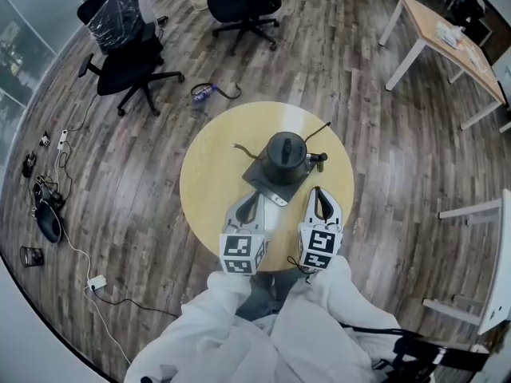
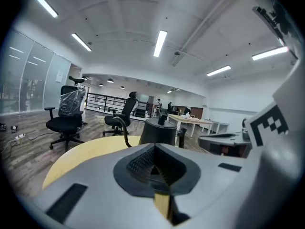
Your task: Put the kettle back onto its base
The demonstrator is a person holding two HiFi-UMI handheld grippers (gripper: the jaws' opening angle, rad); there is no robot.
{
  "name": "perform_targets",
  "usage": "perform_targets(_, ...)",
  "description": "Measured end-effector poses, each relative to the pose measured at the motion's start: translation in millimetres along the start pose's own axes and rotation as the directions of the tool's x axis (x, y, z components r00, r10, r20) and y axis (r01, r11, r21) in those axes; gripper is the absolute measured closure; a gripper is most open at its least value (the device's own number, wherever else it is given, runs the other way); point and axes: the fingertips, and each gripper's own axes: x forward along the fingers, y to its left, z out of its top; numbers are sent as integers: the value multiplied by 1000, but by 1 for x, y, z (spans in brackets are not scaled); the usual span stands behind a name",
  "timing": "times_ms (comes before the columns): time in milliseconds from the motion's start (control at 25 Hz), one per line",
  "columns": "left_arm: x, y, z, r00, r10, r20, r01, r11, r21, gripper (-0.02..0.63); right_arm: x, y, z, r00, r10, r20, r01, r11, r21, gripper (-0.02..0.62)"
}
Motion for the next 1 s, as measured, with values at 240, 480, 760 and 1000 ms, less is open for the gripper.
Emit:
perform_targets(240,-25,-15,-4,999,-36,-28,36,999,2,606,-21,12,-6,997,28,-65,-25,999,45,583)
perform_targets(480,-37,-29,-5,994,-102,-29,103,995,3,606,-39,17,-10,997,45,-63,-44,999,27,583)
perform_targets(760,-61,-40,-4,995,-97,-26,97,995,-17,606,-72,20,-9,997,55,-55,-54,998,16,583)
perform_targets(1000,-120,-83,-13,996,-86,12,86,996,34,606,-148,17,-16,998,61,19,-62,998,22,582)
